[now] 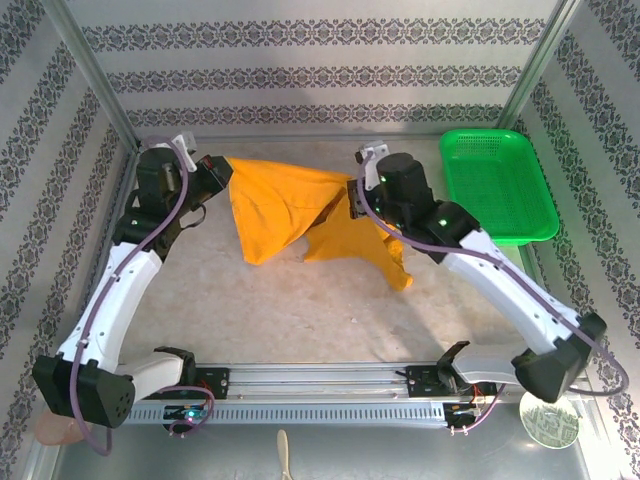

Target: Fold the inside-out t-shirt

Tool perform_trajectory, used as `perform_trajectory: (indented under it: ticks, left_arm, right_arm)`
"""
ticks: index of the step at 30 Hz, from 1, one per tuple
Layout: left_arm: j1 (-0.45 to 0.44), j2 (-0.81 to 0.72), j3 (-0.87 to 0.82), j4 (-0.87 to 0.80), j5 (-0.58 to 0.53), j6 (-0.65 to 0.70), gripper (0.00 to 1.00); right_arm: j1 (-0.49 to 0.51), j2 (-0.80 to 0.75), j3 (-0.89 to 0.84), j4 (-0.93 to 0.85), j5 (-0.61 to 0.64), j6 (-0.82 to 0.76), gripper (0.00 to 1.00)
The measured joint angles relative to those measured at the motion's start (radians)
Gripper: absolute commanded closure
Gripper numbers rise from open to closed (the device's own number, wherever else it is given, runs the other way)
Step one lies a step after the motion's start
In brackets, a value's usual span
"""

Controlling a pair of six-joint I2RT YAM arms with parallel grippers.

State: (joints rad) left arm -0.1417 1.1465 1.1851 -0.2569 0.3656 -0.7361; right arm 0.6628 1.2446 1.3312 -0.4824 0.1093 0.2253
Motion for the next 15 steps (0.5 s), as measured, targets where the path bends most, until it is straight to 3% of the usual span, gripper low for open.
perform_trajectory:
  ticks: [8, 15]
  left_arm:
    - [0.0, -0.027, 0.1, -0.076, 0.159, -0.043, 1.0]
    - [0.0, -0.103, 0.114, -0.145, 0.187, -0.102, 1.0]
  right_arm:
    - [0.0, -0.179, -0.038, -0.102, -0.106, 0.012, 1.0]
    - [-0.01, -0.227, -0.08, -0.121, -0.249, 0.006, 1.0]
